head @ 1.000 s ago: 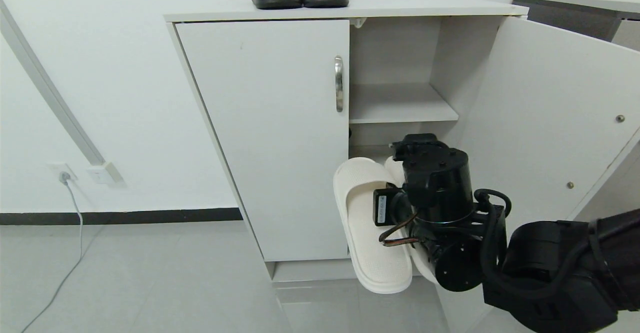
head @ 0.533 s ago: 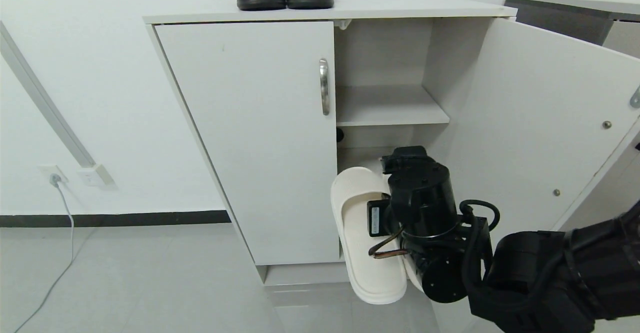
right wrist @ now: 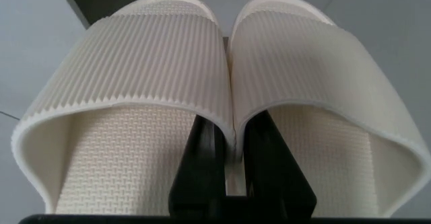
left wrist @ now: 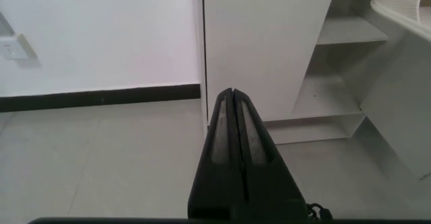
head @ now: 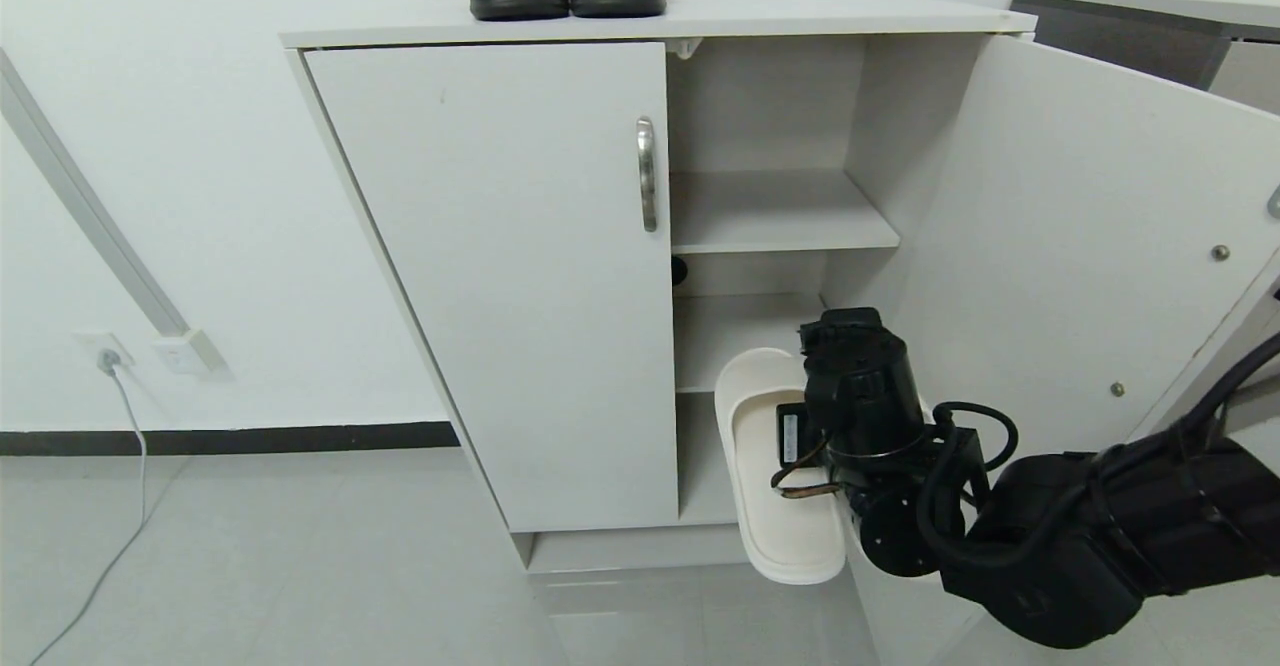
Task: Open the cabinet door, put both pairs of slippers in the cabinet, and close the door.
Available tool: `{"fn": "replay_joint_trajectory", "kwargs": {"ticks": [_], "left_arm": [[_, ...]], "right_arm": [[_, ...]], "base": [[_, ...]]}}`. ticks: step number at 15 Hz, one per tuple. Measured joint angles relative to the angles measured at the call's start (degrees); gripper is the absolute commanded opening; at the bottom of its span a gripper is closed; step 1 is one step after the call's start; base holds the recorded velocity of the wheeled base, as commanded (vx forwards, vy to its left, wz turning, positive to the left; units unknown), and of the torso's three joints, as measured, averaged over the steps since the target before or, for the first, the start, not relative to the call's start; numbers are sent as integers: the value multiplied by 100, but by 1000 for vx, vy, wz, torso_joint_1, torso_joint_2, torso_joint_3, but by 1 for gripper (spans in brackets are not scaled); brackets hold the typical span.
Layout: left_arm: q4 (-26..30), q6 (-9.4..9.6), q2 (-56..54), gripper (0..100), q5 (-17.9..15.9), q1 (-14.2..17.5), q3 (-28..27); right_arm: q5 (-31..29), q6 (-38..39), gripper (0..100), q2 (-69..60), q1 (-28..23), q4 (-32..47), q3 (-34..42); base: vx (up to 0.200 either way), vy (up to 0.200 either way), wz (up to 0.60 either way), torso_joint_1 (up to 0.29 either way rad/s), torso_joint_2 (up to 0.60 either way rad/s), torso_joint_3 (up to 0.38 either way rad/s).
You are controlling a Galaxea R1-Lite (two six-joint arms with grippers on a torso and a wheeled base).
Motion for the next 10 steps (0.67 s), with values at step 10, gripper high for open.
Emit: {"fn": "replay_joint_trajectory", "kwargs": {"ticks": [10], "left_arm": [[0, -27, 5, 0, 6, 0, 0]], "right_arm": [[35, -138, 0, -54, -345, -17, 226]], "base": [[0, 0, 0, 0, 0, 0]]}}
